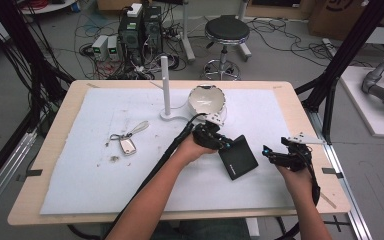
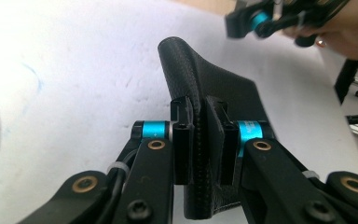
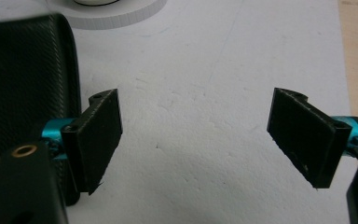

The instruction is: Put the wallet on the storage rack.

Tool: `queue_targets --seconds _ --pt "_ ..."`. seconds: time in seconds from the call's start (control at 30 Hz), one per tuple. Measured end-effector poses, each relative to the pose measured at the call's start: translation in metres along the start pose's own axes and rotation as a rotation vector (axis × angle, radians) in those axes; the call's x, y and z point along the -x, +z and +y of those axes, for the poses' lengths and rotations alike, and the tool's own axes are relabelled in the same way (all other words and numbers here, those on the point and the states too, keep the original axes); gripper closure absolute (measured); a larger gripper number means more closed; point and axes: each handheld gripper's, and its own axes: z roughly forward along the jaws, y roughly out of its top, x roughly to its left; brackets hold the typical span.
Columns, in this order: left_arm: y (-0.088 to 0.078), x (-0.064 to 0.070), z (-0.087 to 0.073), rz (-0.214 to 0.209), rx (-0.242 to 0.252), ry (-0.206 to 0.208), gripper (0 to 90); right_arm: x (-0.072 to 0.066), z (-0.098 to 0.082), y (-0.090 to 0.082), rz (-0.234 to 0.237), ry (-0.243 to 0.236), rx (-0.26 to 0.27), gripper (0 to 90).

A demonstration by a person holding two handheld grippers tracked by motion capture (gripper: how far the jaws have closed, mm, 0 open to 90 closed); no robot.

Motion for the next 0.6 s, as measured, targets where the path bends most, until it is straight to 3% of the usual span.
queue_targets --seconds 0.17,0.3,0.43,0.6 --pt "-0.021 0.002 0.009 0.053 0.006 0.02 81.5 -0.001 0.001 0.001 0.004 -0.004 -0.003 18.2" --pt "-0.035 0.002 0.014 0.07 0.002 0.033 81.6 -0.002 0.001 0.001 0.006 -0.004 -0.005 18.2" --pt "-0.058 0.0 0.025 0.12 0.037 0.046 81.7 -0.003 0.001 0.003 0.01 -0.012 -0.016 18.2" --pt "-0.08 -0.003 0.038 0.148 0.063 0.056 81.7 -0.005 0.001 0.004 0.012 -0.013 -0.019 18.2"
